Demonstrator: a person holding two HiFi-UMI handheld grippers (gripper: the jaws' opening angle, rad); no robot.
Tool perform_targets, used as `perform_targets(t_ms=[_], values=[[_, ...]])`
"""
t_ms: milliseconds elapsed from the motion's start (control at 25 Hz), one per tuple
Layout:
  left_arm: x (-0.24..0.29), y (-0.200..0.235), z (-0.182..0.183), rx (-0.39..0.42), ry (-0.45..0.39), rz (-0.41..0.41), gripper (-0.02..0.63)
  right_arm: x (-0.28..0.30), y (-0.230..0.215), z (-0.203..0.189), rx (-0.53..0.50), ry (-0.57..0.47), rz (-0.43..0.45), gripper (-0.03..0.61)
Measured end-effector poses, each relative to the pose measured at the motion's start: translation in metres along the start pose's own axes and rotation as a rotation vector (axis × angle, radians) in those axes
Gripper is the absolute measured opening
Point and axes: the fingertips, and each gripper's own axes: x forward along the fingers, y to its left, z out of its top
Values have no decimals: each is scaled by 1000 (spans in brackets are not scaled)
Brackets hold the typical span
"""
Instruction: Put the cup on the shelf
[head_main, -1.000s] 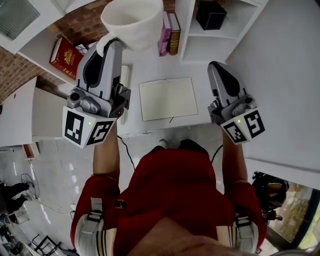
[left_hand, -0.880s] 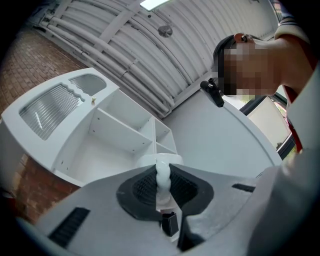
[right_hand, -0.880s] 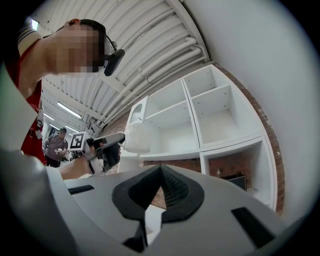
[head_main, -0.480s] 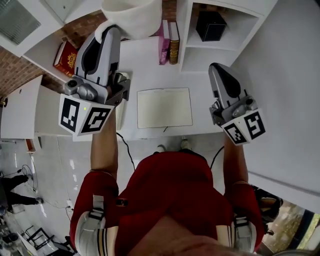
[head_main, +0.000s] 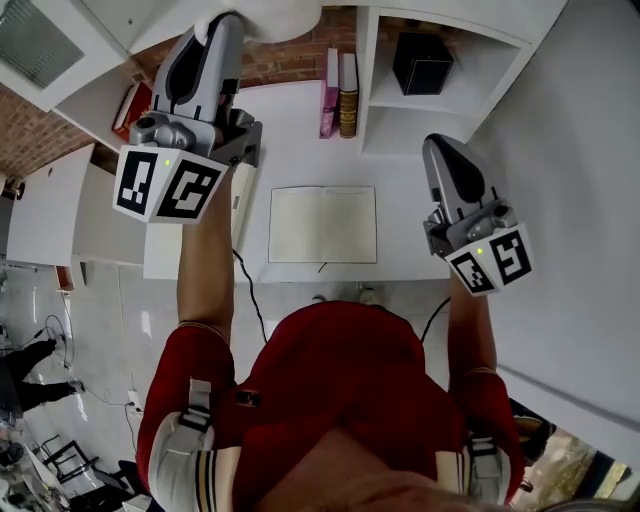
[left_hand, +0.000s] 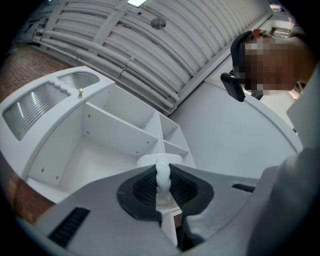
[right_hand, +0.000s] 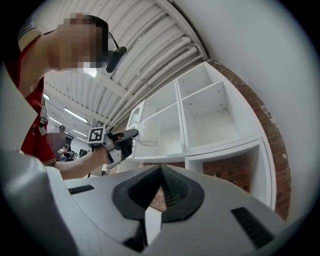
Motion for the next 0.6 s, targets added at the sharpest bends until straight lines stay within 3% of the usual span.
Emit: perform_targets(t_ms=[600], values=[[61,22,-35,21,36,64,44,-3,-38,1,2,-5,3,-3]])
